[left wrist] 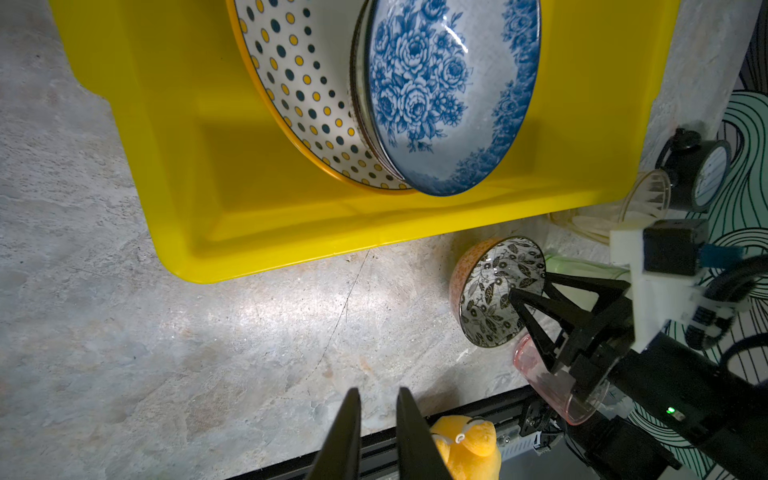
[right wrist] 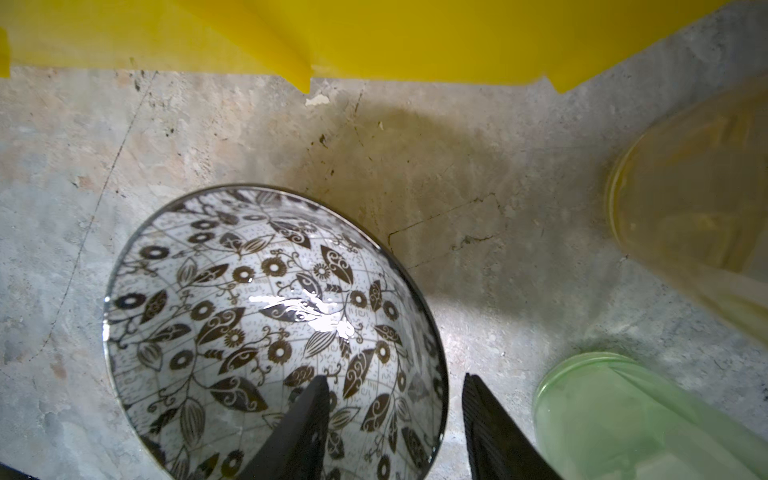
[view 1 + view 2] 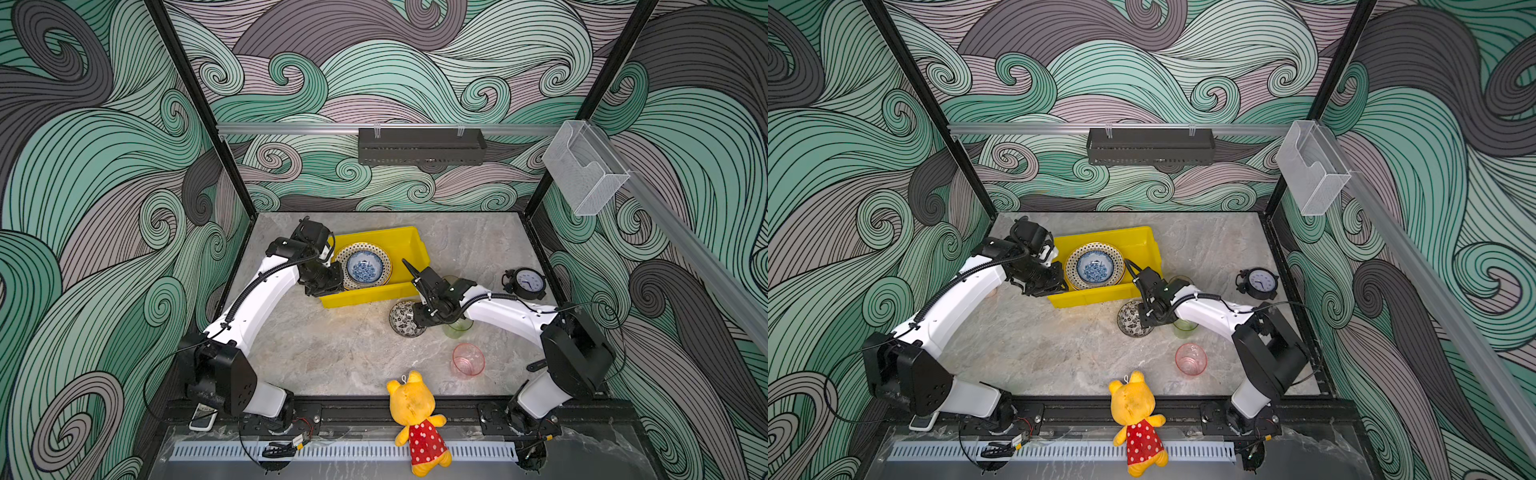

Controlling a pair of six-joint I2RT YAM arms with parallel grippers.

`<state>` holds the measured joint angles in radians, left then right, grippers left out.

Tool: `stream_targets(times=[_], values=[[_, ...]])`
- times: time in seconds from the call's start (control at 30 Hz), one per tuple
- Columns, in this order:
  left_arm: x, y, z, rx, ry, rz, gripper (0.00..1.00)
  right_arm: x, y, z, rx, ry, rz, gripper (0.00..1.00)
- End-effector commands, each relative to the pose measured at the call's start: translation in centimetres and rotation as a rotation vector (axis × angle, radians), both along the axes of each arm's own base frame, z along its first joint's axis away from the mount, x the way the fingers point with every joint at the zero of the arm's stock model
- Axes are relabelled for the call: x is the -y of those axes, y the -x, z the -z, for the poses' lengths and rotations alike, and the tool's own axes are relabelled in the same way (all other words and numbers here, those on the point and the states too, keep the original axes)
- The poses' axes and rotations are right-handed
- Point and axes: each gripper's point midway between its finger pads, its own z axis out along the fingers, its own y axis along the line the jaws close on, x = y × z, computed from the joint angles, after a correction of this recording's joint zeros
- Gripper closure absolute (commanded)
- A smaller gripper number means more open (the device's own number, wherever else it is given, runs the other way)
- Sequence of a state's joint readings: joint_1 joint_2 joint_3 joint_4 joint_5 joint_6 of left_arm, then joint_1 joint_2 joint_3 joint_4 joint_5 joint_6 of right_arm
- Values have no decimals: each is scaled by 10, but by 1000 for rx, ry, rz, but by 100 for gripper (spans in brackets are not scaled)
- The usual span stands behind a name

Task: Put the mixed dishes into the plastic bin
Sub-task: 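Grasp the leaf-pattern bowl rim with the right gripper and tilt it up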

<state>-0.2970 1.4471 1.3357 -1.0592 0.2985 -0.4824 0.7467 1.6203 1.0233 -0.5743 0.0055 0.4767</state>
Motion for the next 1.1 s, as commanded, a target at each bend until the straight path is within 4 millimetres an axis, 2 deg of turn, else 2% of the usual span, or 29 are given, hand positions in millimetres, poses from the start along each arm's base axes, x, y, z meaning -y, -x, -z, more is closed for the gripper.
stream_targets(times=[0.0, 0.37, 0.8, 1.07], values=[[7, 0, -5, 11, 35, 4, 79, -4, -8, -4, 22, 10, -1, 53], [10, -1, 2, -11, 37, 17, 79, -2, -10, -1, 18, 47, -10, 71], [13, 0, 2, -16, 38, 26, 79, -1, -11, 3, 7, 68, -20, 86], [14, 4, 3, -23, 35, 30, 79, 0, -10, -3, 15, 61, -19, 98]])
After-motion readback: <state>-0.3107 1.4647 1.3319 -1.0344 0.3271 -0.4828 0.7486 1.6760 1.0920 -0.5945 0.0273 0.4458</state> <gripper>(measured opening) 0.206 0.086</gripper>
